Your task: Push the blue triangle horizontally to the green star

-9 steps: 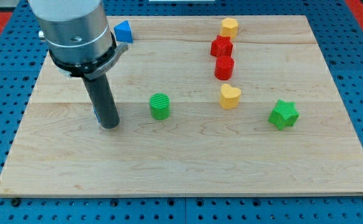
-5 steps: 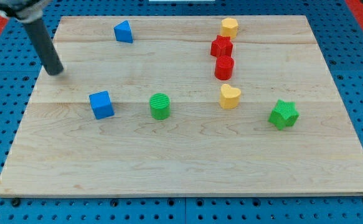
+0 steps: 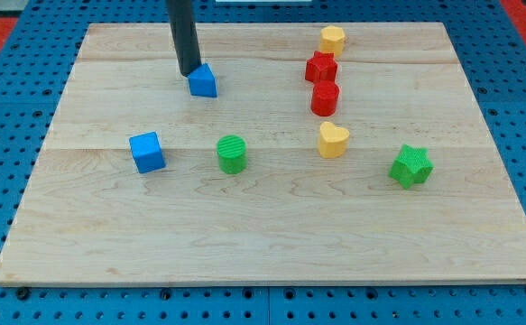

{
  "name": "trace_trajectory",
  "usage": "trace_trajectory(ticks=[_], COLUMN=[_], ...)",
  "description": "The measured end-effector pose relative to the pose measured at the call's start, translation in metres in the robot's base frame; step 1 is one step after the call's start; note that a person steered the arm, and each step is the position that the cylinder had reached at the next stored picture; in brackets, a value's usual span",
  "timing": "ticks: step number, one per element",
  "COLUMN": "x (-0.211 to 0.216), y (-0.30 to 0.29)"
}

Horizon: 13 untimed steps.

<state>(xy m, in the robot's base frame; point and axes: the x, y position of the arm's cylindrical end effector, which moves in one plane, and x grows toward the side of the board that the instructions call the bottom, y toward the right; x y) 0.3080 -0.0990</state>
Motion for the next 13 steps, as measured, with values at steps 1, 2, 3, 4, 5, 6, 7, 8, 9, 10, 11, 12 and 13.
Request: trace_trajectory(ticks=[1, 2, 3, 4, 5, 6, 7, 8, 9, 10, 11, 12, 13], x=[0.019, 0.052, 0.094, 0.12, 0.113, 0.113, 0.113, 0.122, 0.138, 0.142, 0.149, 0.162, 0.175], y=[0.021, 0.075, 0.093, 0.108, 0.104, 0.083, 0.051, 0.043, 0.073, 0.11, 0.125, 0.128, 0.111])
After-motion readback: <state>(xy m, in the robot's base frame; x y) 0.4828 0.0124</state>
